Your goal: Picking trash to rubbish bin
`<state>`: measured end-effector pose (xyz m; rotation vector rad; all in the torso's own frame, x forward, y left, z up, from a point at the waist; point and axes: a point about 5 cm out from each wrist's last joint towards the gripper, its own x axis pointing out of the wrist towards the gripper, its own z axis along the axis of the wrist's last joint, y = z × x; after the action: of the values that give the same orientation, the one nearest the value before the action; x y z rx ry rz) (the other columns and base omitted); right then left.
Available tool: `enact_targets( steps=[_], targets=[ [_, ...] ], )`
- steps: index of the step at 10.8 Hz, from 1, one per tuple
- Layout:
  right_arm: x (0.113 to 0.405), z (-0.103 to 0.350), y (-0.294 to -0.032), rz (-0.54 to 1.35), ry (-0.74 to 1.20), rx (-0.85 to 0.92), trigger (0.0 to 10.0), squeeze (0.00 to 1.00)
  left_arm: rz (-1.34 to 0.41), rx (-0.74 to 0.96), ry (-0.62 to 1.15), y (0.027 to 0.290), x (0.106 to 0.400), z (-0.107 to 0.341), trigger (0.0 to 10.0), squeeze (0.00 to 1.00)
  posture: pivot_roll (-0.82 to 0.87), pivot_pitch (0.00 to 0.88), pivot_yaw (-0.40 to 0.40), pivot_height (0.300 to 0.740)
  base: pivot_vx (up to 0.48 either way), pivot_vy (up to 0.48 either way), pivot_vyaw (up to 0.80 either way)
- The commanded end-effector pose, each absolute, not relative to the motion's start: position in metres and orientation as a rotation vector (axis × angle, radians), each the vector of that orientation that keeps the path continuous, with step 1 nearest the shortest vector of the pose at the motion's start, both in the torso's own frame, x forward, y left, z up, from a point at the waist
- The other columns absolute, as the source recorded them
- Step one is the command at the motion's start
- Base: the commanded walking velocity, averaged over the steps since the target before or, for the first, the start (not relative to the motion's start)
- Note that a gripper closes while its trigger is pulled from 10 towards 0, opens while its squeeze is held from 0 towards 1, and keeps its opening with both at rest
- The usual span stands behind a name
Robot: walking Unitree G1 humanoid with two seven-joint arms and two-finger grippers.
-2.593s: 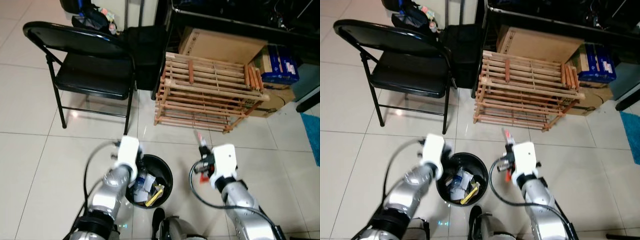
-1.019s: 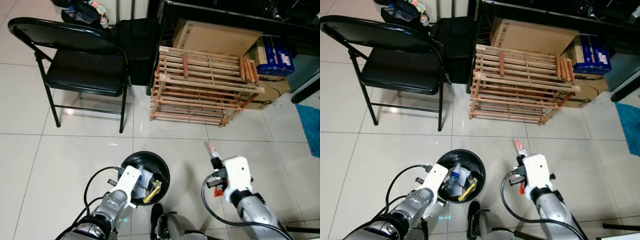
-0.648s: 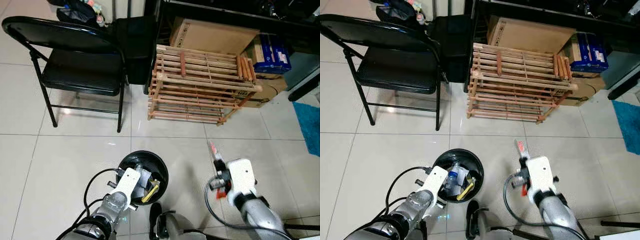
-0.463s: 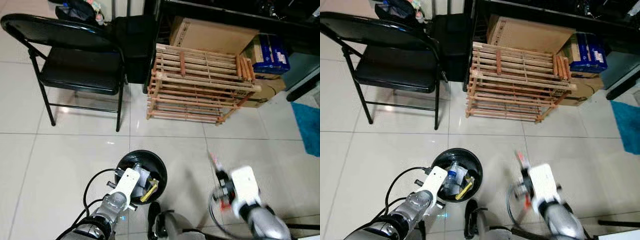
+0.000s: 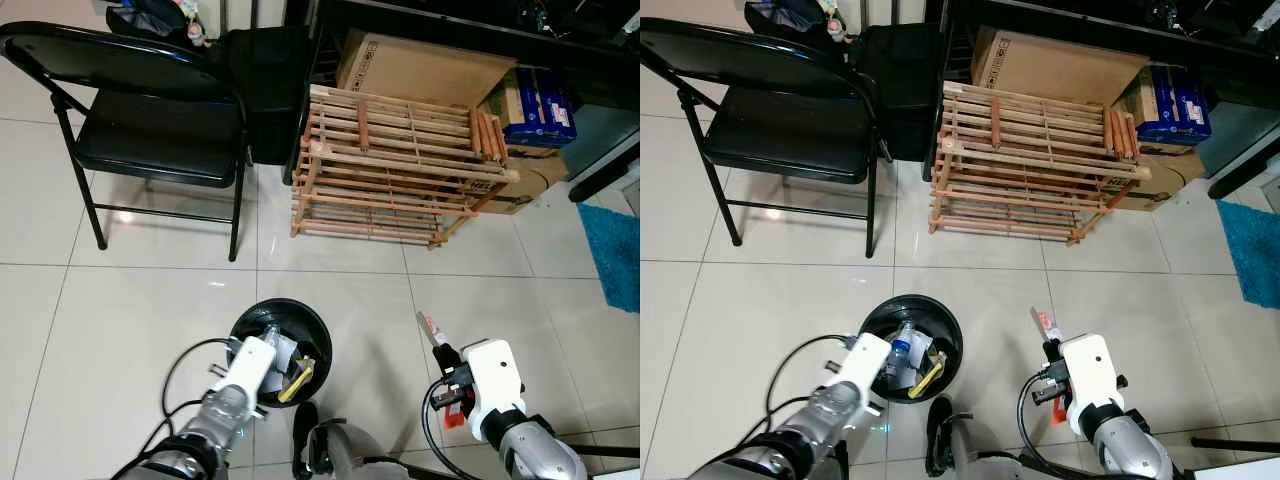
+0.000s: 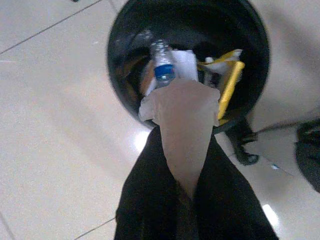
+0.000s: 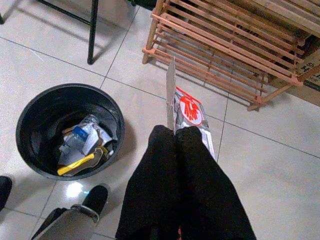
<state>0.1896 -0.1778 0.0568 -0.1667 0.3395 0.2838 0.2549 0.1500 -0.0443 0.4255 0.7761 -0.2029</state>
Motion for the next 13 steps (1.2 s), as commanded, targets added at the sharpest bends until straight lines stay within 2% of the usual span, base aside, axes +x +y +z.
enact_targets(
  steps=[1,7,11,13],
  targets=[
    [0.185,0.055,-0.187,0.259,0.37,-0.177,10.0,0.0,-0.203,0.442,0.798,0.148,0.247,-0.05,10.0,1.0,0.06,0.297,-0.234,0.74,0.0,0.0,0.0],
    [0.185,0.056,-0.186,0.249,0.362,-0.176,10.0,0.0,-0.137,0.506,0.744,0.16,0.254,-0.044,10.0,1.0,0.06,0.3,-0.232,0.74,0.0,0.0,0.0],
    [0.187,0.061,-0.187,0.232,0.333,-0.176,10.0,0.0,-0.159,0.49,0.73,0.157,0.253,-0.044,10.0,1.0,0.05,0.305,-0.233,0.74,0.0,0.0,0.0],
    [0.186,0.063,-0.187,0.226,0.326,-0.177,10.0,0.0,-0.163,0.494,0.703,0.151,0.263,-0.037,10.0,1.0,0.04,0.307,-0.231,0.74,0.0,0.0,0.0]
  ],
)
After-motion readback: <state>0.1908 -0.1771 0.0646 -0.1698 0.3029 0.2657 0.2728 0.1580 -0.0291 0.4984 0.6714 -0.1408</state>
